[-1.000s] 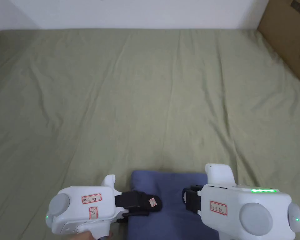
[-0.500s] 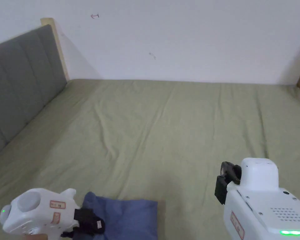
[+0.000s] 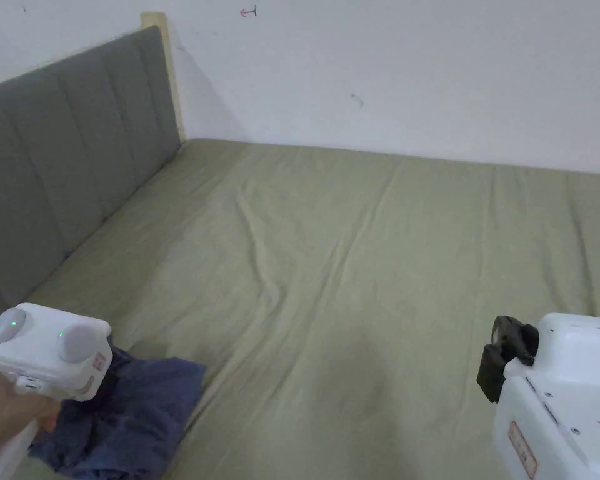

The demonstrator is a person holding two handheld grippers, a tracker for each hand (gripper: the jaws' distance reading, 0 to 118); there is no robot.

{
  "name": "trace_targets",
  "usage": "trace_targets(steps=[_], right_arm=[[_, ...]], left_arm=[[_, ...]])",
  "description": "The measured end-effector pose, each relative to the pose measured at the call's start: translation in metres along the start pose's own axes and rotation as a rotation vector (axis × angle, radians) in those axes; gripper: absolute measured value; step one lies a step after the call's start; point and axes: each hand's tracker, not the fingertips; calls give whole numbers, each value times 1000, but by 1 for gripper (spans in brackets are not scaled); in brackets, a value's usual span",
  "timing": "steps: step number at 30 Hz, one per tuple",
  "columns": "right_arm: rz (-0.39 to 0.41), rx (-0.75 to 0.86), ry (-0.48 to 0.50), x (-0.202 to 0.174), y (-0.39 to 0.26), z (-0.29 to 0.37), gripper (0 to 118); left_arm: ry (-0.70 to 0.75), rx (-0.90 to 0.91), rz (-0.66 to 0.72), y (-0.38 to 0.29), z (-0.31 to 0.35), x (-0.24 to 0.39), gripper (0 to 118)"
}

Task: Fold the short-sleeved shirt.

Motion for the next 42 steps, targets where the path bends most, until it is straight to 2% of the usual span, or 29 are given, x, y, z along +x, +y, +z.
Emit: trace_targets(steps=[1, 2, 3, 4, 6, 10, 11, 12, 13, 14, 15, 16, 17, 18, 22, 27, 30, 38, 42], right_arm=[[11, -2, -3, -2, -1, -1, 1], [18, -1, -6, -3, -1, -1, 1], [21, -1, -7, -2, -2, -2, 1], [22, -3, -7, -3, -2, -3, 1], [22, -6, -7, -2, -2, -4, 1], [17, -18, -16, -1, -2, -6, 1], [18, -26, -20, -1, -3, -6, 1], [17, -29, -20, 0, -3, -6, 1], [16, -32, -16, 1, -4, -6, 1], [15, -35, -16, 1, -4, -5, 1], [15, -36, -16, 2, -5, -4, 1], [16, -37, -15, 2, -5, -3, 1], [17, -41, -16, 3, -5, -3, 1], [16, -43, -15, 4, -5, -3, 1], [18, -61, -23, 9, -6, 0, 1], [-3, -65, -25, 24, -7, 11, 1], [-16, -59, -24, 36, 0, 15, 1], [-7, 52, -63, 68, 43, 28, 1], [-18, 122, -93, 79, 63, 37, 1]], left_arm=[[36, -12, -18, 0, 0, 6, 59], [114, 26, -44, 0, -4, 5, 84], [169, 48, -66, -2, -4, 8, 102], [211, 60, -83, -1, -4, 9, 112], [182, 65, -51, 1, -11, -3, 113], [55, 115, 56, -3, 14, 0, 113], [64, 140, 62, -4, 20, 2, 108], [66, 140, 52, -5, 28, 6, 99], [46, 150, 41, -8, 39, 10, 99], [2, 169, 19, -13, 54, 19, 94], [-38, 193, 4, -17, 68, 26, 80], [-78, 227, 0, -22, 82, 33, 51], [-115, 268, 4, -27, 96, 41, 15], [-151, 307, 10, -31, 104, 48, 3], [-231, 437, 49, -50, 145, 90, 0], [-214, 581, 48, -69, 181, 144, 0], [-160, 744, 41, -82, 211, 173, 0], [-160, 1016, 153, -79, 268, 204, 0], [-134, 1133, 140, -78, 291, 217, 0]])
